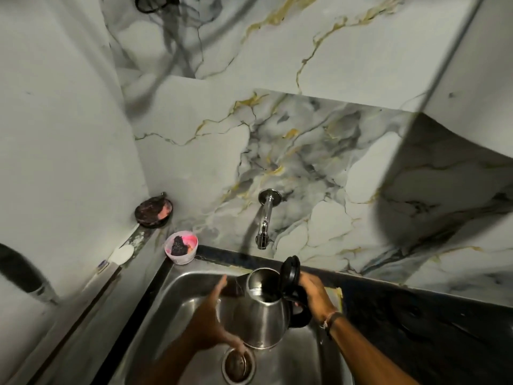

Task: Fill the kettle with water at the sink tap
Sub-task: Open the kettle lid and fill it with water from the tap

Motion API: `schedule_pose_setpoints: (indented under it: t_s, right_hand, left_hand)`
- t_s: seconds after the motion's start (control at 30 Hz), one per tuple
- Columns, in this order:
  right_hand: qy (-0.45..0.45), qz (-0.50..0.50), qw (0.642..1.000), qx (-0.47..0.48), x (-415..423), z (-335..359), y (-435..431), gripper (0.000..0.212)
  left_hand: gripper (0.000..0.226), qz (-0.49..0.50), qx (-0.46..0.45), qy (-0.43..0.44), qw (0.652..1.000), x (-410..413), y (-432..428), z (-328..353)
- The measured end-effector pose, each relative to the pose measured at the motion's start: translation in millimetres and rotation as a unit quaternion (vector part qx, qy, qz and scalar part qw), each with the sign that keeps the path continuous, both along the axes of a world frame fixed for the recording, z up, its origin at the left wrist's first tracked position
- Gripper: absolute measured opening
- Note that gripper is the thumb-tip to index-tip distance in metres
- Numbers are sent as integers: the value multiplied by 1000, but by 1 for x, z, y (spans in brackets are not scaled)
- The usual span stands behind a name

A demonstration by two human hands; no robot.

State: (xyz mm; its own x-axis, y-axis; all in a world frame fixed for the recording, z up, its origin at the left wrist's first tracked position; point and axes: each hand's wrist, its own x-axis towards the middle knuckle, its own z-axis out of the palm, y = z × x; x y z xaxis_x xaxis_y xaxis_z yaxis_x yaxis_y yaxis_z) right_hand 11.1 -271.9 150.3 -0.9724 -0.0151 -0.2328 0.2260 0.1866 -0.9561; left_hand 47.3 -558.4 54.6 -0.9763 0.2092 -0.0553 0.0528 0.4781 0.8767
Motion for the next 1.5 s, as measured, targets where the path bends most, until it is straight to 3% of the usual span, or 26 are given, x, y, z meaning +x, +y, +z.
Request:
schedule_pose_setpoints:
  t_s: [0.07,0.17,0.2,0.33,0.47,0.7,0.83,0.97,1.27,1.5]
  right_hand:
    - [12,-8,1000,9,-6,-4,-1,33]
    - [3,-16,999,33,-11,-4,-4,36]
    - [-4,-18,999,43,-13,-3,-6,41]
    - [-17,-30,997,68,-20,-4,-10,51]
    - [-13,-28,997,71,-26,-6,-17,60]
    - [-6,-50,998,40,-29,-1,-29,67]
    - [-9,-55,998,26,-31,-1,-32,70]
    - [-9,-73,997,16,-34,0,-34,68]
    - [-14,-89,996,22,-41,-3,-31,60]
    - [-21,-74,997,8,-45,-6,-30,65]
  left_hand:
    - [147,34,8,-25,999,-30,-27,23]
    - [76,105,35,-17,994,-79,-32,67]
    - [64,109,40,-10,993,-96,-26,79]
    - [57,44,57,-11,997,-134,21,118]
    - [35,20,93,-45,994,-154,48,123]
    - [36,-40,102,-60,992,-173,40,113]
    - [72,-98,124,-99,982,-183,34,114]
    - [80,-167,139,-137,966,-194,30,116]
    - [63,-234,111,-155,953,-201,26,130]
    - [48,-213,130,-173,953,-198,27,126]
